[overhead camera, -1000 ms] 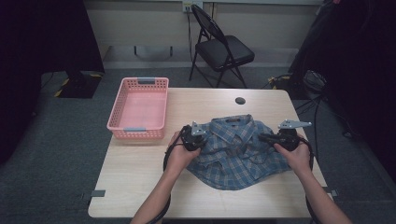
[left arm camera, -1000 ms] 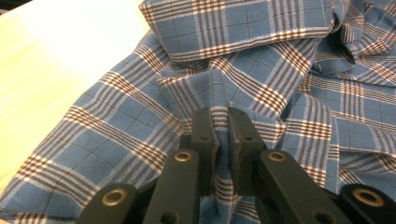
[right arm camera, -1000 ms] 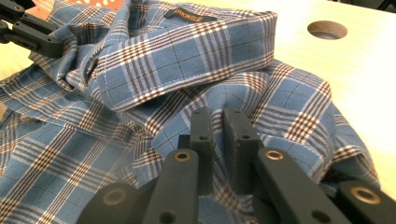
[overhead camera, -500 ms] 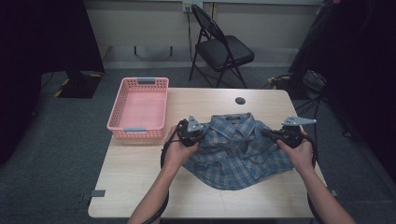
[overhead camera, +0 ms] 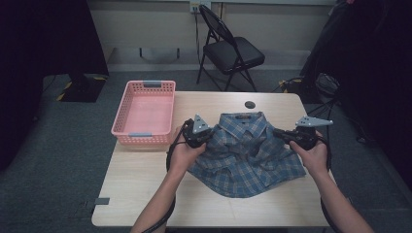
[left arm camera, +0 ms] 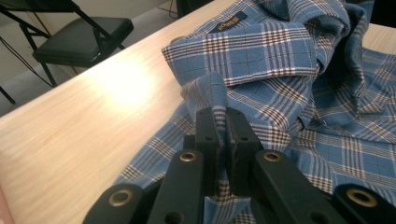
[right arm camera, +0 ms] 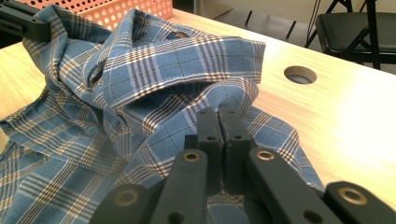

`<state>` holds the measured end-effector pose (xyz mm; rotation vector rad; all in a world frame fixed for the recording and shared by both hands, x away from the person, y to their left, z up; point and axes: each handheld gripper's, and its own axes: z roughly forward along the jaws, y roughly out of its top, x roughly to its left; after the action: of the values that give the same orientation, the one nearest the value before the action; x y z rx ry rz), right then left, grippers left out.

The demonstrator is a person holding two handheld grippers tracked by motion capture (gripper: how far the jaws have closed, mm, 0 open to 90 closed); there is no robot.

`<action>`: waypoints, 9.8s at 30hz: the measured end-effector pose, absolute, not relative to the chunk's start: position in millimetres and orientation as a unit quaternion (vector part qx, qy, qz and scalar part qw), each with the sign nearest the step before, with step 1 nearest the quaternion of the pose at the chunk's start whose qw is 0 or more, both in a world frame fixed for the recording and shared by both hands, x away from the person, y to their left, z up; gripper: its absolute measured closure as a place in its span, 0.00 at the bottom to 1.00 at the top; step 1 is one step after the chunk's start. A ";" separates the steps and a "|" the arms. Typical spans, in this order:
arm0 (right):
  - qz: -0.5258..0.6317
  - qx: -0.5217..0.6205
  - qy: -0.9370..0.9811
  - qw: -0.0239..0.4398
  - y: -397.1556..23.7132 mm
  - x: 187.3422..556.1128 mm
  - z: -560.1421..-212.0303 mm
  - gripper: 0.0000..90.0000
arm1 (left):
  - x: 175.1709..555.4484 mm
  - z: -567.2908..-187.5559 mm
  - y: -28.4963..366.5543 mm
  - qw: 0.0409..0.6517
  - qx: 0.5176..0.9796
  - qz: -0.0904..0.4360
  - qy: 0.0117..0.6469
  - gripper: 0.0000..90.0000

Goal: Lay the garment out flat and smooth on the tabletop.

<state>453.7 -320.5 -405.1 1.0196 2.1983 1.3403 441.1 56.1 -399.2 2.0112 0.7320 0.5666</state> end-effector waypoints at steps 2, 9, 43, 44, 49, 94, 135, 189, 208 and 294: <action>0.476 0.362 0.779 0.187 -320.6 454.1 -402.8 0.98 | 441.7 -396.1 55.9 0.450 0.810 0.234 0.294 0.95; 0.483 0.362 0.773 0.194 -320.3 457.7 -394.3 0.98 | 445.9 -386.5 55.4 0.451 0.809 0.241 0.291 0.95; 0.492 0.363 0.763 0.211 -312.1 486.5 -373.3 0.98 | 473.7 -367.3 56.9 0.459 0.799 0.253 0.293 0.95; 0.492 0.364 0.762 0.210 -311.9 487.2 -372.4 0.98 | 474.4 -366.7 56.9 0.459 0.800 0.253 0.293 0.95; 0.492 0.363 0.763 0.212 -311.0 490.3 -369.7 0.98 | 477.7 -364.6 56.9 0.459 0.798 0.256 0.295 0.95; 0.481 0.367 0.769 0.206 -286.4 507.5 -386.6 0.38 | 497.4 -406.1 39.6 0.447 0.820 0.187 0.304 0.37; 0.383 0.354 0.835 0.174 -284.8 400.4 -497.0 0.30 | 400.0 -498.7 37.8 0.397 0.875 0.134 0.242 0.22; 0.412 0.424 0.781 0.204 -317.5 489.0 -479.5 0.63 | 401.4 -498.9 37.2 0.397 0.874 0.128 0.250 0.22; 0.425 0.413 0.784 0.184 -314.1 477.4 -446.4 0.97 | 401.4 -498.9 37.2 0.397 0.874 0.129 0.250 0.22; 0.431 0.525 0.648 0.344 -489.7 519.7 -338.8 0.65 | 402.0 -498.8 36.0 0.396 0.874 0.129 0.251 0.22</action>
<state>519.7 -489.7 -338.8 1.3642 1.6836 1.1183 402.0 36.0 -498.8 2.2153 0.6362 0.3262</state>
